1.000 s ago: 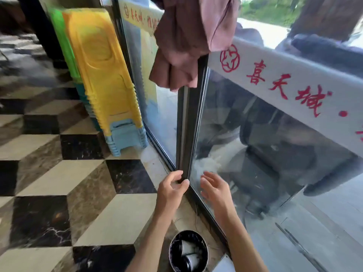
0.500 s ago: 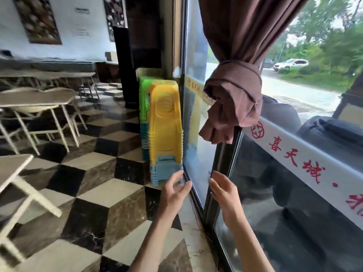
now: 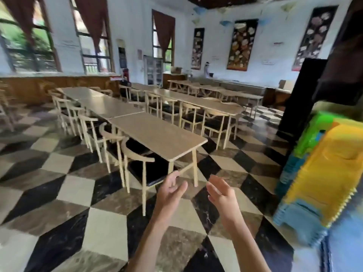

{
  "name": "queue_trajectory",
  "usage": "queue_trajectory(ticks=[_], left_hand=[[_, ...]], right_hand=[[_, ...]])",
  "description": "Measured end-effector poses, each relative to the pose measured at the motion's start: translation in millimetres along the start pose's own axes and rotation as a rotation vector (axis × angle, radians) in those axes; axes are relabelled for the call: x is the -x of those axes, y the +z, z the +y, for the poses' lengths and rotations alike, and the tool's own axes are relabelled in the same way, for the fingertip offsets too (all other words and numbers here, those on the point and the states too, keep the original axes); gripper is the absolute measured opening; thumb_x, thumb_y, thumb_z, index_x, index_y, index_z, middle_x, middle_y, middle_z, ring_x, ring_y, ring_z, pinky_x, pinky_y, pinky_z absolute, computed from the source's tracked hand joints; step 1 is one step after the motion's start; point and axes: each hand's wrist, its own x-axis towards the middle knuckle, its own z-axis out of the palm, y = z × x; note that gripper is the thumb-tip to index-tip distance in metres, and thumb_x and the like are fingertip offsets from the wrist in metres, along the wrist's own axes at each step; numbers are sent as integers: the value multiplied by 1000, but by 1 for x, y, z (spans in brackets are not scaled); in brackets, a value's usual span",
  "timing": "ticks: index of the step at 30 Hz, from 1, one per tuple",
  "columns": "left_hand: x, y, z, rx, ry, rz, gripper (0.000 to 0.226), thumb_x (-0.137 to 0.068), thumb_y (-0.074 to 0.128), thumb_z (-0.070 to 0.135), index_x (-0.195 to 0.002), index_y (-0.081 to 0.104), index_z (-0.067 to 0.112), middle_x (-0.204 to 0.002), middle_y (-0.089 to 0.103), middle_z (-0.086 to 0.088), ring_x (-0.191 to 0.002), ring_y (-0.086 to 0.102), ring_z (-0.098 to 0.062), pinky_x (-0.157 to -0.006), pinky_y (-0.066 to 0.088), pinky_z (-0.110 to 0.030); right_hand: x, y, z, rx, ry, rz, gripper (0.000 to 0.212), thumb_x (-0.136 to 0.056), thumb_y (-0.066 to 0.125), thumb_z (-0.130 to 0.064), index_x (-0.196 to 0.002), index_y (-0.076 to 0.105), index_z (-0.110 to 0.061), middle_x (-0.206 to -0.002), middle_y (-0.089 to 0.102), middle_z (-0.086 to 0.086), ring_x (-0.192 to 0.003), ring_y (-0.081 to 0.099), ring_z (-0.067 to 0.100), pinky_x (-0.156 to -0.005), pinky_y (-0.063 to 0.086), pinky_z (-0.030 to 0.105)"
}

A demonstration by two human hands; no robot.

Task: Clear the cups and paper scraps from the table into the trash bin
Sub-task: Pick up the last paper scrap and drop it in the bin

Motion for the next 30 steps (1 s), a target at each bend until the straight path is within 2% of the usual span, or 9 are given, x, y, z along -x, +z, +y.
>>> queue_trajectory(ticks=[4,6,9,11,13,15,20,25,30], left_hand=[[38,-150,11,-27,-24,262,49,-92,69,28,-138,55,23,-130,56,4,-95,53,15,-65,50,-7],[65,-232,17,-42,-31,375,54,-89,72,33,-139,53,24,-133,53,5,-100,54,9,-67,49,-6],[112,-352,37,-74,-29,556,66,-80,73,41,-139,52,22,-136,56,1,-115,59,-11,-93,52,-30],[149,-423,50,-49,6,708,54,-88,74,23,-138,55,13,-122,66,2,-101,65,-6,-84,54,-23],[189,-487,60,-46,43,855,36,-91,66,-3,-126,60,-1,-94,72,7,-77,68,0,-68,52,-13],[228,-538,67,-75,38,970,27,-90,65,-7,-115,65,0,-84,69,7,-70,69,-1,-63,52,-14],[296,-622,69,-182,45,1173,37,-93,67,18,-130,59,15,-124,63,-1,-83,65,17,-61,48,-2],[306,-690,58,-188,-20,1252,41,-93,65,36,-132,54,33,-133,57,5,-108,62,-6,-77,50,-20],[270,-777,36,-159,-88,1267,43,-91,68,35,-132,56,32,-135,57,-1,-112,60,-9,-99,51,-43]], right_hand=[[13,141,-22,-32,-34,-234,40,-97,63,-28,-134,59,-17,-137,63,2,-120,63,16,-104,50,41],[32,217,-33,-56,-47,-356,36,-95,64,-32,-130,61,-26,-133,64,-2,-113,66,5,-99,53,38],[70,333,-53,-67,-67,-543,42,-92,68,-34,-131,60,-23,-135,62,1,-116,65,6,-99,52,36],[100,409,-65,-100,-49,-664,52,-86,71,-31,-134,56,-19,-141,58,5,-130,56,21,-113,42,47],[132,480,-75,-99,-53,-789,42,-90,69,-25,-130,57,-23,-142,57,7,-133,53,26,-116,38,51],[163,542,-84,-90,-71,-892,41,-96,64,-25,-137,57,-19,-144,57,7,-134,53,25,-116,38,53],[223,651,-99,-108,-29,-1079,49,-94,65,-29,-140,55,-17,-144,58,2,-131,55,17,-115,41,48],[238,735,-100,-122,-10,-1206,44,-86,68,-44,-128,62,-35,-133,64,-15,-123,61,5,-110,47,43],[213,832,-84,-108,58,-1238,40,-90,67,-38,-130,59,-36,-136,60,-12,-125,57,6,-112,45,43]])
